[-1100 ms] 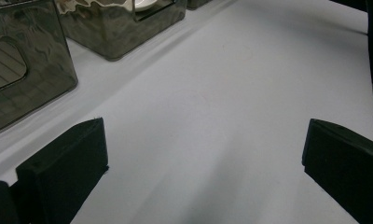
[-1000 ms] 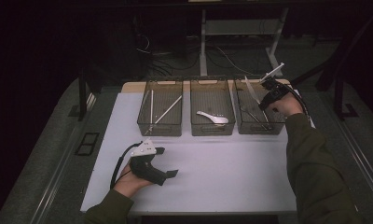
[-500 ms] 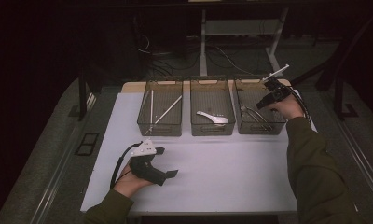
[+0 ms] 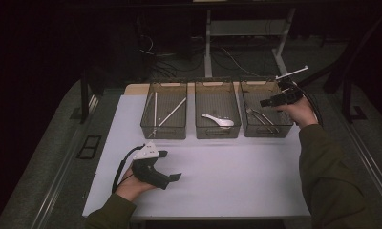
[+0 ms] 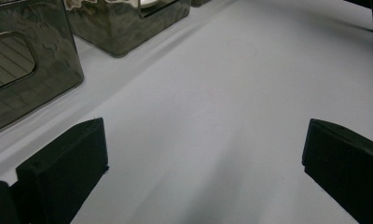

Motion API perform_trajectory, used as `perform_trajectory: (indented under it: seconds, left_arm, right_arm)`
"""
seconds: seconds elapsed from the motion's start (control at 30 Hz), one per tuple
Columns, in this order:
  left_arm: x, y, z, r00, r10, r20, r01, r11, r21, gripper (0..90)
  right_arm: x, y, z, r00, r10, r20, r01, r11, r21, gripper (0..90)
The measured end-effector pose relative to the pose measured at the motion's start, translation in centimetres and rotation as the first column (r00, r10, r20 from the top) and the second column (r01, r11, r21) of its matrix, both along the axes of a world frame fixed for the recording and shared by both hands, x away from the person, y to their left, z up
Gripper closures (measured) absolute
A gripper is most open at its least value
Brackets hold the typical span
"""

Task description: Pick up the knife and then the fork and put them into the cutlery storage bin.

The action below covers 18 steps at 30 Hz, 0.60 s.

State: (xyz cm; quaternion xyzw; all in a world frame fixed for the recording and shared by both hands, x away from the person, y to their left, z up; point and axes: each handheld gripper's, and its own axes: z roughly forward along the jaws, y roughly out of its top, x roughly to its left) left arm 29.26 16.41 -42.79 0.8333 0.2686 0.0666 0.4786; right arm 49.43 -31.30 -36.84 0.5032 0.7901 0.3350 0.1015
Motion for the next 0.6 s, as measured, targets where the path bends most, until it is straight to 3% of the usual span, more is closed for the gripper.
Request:
perform_trajectory:
  seconds: [0.1,0.23,0.37,0.6]
  left_arm:
    - [0.1,0.0,0.1,1.0000,0.001,0.001,-0.001,1.0000,0.002,0.0]
    - [0.1,-0.1,0.1,1.0000,0.000,0.001,0.000,1.0000,0.006,0.0]
    - [0.0,-0.1,0.1,1.0000,0.001,0.002,-0.001,0.9999,0.010,0.0]
    - [-0.2,0.2,0.1,1.0000,0.003,0.004,-0.003,1.0000,0.009,0.0]
  right_arm:
    - [-0.4,0.0,0.3,0.9992,-0.023,0.033,0.023,0.9995,0.021,32.4]
    - [-1.0,0.3,0.8,0.9969,-0.019,0.076,0.020,0.9996,-0.018,24.7]
    - [-1.8,0.2,1.3,0.9934,-0.012,0.114,0.006,0.9989,0.047,18.9]
    - [-3.6,0.6,1.7,0.9822,-0.005,0.188,-0.010,0.9968,0.079,13.7]
